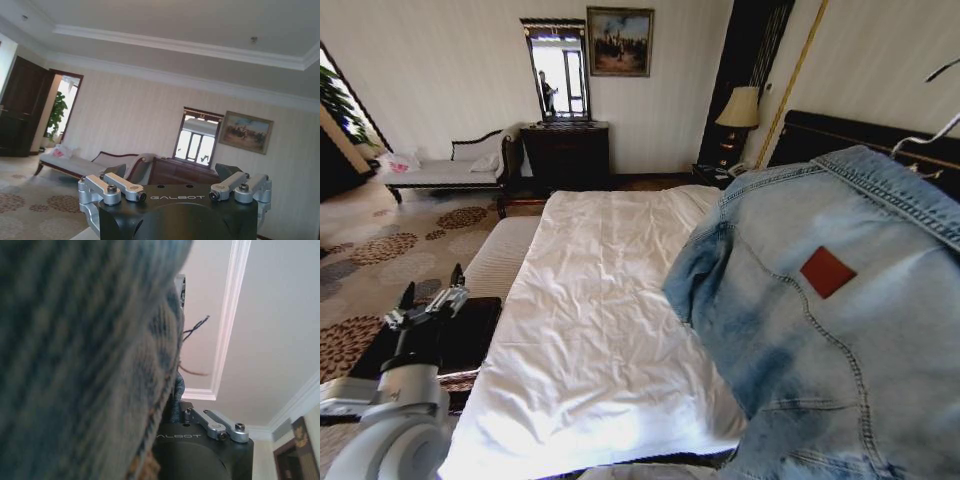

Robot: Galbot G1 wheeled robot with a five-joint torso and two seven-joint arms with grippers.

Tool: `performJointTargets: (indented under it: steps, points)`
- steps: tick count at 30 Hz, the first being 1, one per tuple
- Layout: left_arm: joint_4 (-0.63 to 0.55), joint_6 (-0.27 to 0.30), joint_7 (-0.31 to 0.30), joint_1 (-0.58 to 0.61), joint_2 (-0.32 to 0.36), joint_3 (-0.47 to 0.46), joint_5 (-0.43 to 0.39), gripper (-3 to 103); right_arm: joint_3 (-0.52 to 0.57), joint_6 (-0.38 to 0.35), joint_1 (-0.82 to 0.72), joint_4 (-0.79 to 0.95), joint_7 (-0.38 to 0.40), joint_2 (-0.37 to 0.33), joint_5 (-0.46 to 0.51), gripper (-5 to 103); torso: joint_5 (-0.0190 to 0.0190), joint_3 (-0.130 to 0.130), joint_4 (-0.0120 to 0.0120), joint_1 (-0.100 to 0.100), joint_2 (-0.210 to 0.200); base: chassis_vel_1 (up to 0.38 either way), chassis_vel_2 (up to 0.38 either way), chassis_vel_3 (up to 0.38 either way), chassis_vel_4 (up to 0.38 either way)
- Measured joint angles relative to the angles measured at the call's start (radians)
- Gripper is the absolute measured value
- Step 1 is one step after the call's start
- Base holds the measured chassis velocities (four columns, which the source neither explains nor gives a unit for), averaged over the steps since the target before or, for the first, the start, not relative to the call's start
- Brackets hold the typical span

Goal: Pick up the clothes from the bed and hang them on the clothes hanger.

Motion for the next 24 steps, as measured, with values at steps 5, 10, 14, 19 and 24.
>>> performJointTargets:
  steps: [5, 10, 14, 19, 24]
  points:
    - [0.0, 0.0, -0.009, 0.025, 0.004, -0.023, 0.005, 100, 0.018, 0.0, -0.016, 0.019, -0.011, 0.036, -0.016, 21, 0.0001, 0.0, -0.0001, 0.0, 0.0, 0.0, 0.0, 0.0, 0.0]
    - [0.0, 0.004, -0.006, 0.05, -0.013, -0.029, 0.01, 100, -0.006, 0.001, -0.027, 0.025, -0.025, 0.071, -0.046, 21, 0.0001, 0.0, 0.0, 0.0, 0.0, 0.0, 0.0, 0.0, 0.0]
    - [0.0, 0.001, -0.02, 0.07, -0.029, -0.029, 0.013, 100, -0.029, 0.009, -0.038, 0.03, -0.046, 0.1, -0.084, 21, 0.0001, 0.0, 0.0, 0.0, 0.0, 0.0, 0.0, 0.0, 0.0]
    - [0.001, 0.001, -0.032, 0.073, -0.034, -0.022, 0.015, 100, -0.044, 0.012, -0.043, 0.034, -0.053, 0.116, -0.105, 21, 0.0, 0.0, 0.0, 0.0, 0.0, 0.0, 0.0, 0.0, 0.0]
    - [0.001, -0.003, -0.037, 0.073, -0.039, -0.011, 0.034, 100, -0.055, 0.029, -0.054, 0.039, -0.026, 0.129, -0.136, 21, 0.0003, 0.0, 0.0, 0.0, 0.0, 0.0, 0.0, 0.0, 0.0]
